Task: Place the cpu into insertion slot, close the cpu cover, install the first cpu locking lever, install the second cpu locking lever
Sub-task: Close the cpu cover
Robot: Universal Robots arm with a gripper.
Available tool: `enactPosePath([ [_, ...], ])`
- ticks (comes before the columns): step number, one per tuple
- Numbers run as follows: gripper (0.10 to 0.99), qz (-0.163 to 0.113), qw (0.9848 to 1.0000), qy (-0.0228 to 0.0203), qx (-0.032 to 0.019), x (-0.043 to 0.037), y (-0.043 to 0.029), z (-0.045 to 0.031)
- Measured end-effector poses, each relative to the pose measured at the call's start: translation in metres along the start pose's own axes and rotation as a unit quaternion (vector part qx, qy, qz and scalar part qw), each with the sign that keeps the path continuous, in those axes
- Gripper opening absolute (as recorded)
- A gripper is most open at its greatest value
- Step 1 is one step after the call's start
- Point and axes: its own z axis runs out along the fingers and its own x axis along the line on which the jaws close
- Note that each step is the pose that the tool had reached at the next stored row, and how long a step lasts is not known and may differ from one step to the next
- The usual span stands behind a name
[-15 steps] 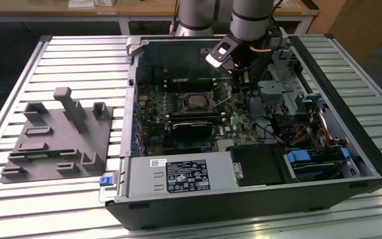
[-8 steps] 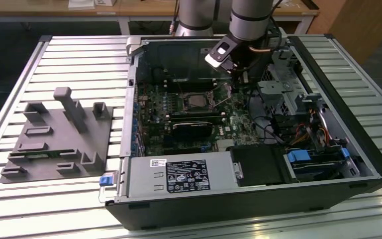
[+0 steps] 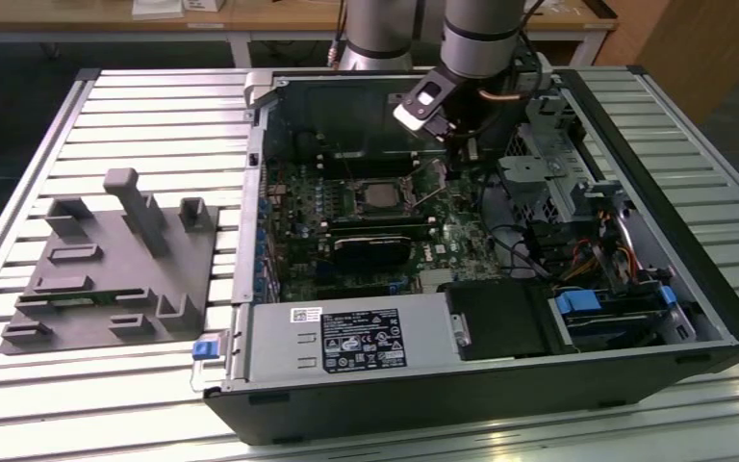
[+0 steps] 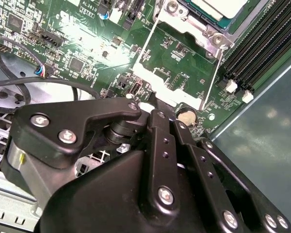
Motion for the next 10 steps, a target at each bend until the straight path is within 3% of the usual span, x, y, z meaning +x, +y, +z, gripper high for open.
enactPosePath([
  [10,0.106,0.0,1.0,0.0002,0.0,0.0,-0.0057,-0.0003],
])
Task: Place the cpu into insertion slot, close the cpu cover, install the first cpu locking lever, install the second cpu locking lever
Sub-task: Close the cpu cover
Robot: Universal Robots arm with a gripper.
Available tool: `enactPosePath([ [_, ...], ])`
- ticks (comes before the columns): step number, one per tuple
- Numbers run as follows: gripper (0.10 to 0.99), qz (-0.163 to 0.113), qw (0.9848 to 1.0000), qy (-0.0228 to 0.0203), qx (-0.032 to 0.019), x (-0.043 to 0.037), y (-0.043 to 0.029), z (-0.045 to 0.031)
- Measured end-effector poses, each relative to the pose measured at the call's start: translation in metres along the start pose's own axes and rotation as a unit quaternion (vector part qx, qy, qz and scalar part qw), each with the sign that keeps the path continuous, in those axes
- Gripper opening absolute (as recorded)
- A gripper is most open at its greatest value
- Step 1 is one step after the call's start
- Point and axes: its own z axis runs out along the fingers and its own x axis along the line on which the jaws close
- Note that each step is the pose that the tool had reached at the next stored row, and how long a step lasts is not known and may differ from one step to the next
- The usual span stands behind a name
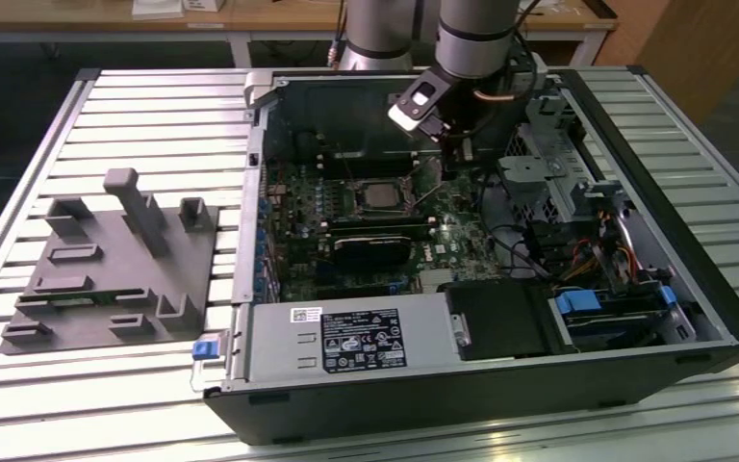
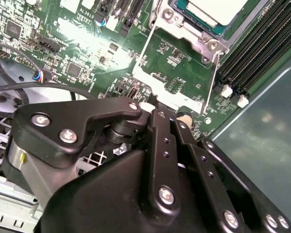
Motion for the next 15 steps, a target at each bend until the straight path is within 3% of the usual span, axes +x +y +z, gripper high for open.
enactPosePath([
  [15,0.106,0.0,1.0,-0.0001,0.0001,0.0,-0.0011,-0.001],
])
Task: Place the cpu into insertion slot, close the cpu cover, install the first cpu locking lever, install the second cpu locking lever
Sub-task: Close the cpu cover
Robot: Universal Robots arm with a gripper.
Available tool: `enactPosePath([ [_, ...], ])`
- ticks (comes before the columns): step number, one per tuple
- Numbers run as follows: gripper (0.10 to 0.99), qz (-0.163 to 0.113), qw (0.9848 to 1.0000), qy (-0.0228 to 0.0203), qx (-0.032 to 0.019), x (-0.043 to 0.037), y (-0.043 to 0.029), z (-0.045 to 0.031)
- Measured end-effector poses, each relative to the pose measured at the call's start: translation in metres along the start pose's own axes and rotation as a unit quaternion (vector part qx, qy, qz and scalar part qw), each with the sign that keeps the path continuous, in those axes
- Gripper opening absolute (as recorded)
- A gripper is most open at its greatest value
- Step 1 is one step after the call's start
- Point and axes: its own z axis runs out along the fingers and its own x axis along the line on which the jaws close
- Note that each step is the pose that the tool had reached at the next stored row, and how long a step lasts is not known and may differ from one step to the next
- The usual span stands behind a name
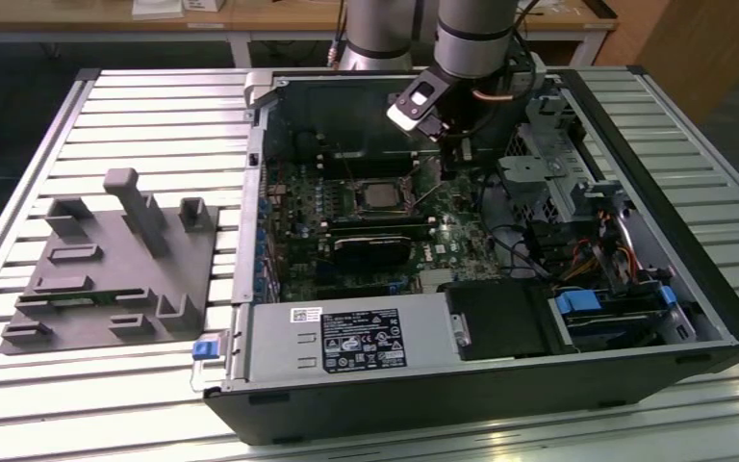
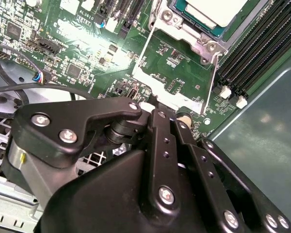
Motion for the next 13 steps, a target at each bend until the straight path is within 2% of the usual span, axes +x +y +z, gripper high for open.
enactPosePath([
  [5,0.106,0.0,1.0,0.0001,0.0,0.0,0.0003,-0.0044],
  [11,0.106,0.0,1.0,0.0002,-0.0001,0.0,0.0003,-0.0048],
  [13,0.106,0.0,1.0,0.0001,0.0031,0.0,0.0004,-0.0048],
])
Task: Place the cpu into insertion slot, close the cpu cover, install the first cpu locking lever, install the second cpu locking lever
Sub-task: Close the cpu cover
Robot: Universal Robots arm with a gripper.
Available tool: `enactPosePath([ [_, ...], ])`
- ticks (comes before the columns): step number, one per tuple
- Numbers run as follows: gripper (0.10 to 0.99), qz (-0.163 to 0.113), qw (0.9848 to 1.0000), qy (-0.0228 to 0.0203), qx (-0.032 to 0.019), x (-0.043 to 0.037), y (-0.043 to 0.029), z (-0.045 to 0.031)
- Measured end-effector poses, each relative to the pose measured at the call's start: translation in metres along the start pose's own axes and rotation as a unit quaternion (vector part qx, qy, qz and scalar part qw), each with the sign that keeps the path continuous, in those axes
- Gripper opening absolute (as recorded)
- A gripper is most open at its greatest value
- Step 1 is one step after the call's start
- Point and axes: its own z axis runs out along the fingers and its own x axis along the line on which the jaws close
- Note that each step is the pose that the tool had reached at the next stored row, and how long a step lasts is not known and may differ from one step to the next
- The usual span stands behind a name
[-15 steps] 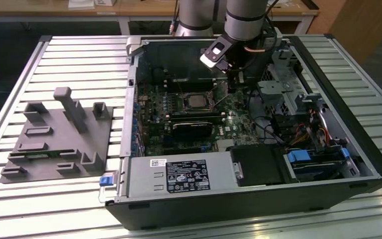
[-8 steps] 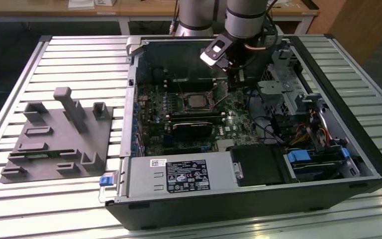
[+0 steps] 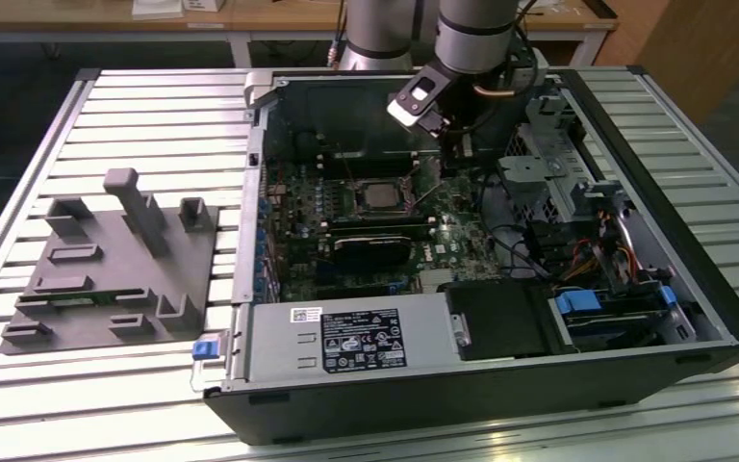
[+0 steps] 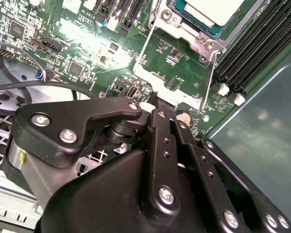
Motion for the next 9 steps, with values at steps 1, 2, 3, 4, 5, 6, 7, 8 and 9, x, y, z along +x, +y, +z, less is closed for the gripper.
enactPosePath([
  [1,0.106,0.0,1.0,-0.0001,0.0029,0.0,0.0001,0.0],
  [2,0.106,0.0,1.0,-0.0001,0.0062,0.0,0.0003,0.0],
  [3,0.106,0.0,1.0,-0.0001,0.0093,0.0,0.0004,0.0],
  [4,0.106,0.0,0.9999,-0.0001,0.0126,0.0,0.0005,0.0001],
  [5,0.106,0.0,0.9999,-0.0001,0.016,0.0,0.0006,0.0001],
  [6,0.106,0.0,0.9998,-0.0001,0.0199,0.0,0.0007,0.0001],
  [7,0.106,0.0,0.9997,-0.0001,0.0242,0.0,0.0008,0.0001],
  [8,0.106,0.0,0.9995,-0.0001,0.0305,0.0,0.001,0.0002],
  [9,0.106,0.0,0.9993,-0.0002,0.0382,0.0,0.0012,0.0003],
])
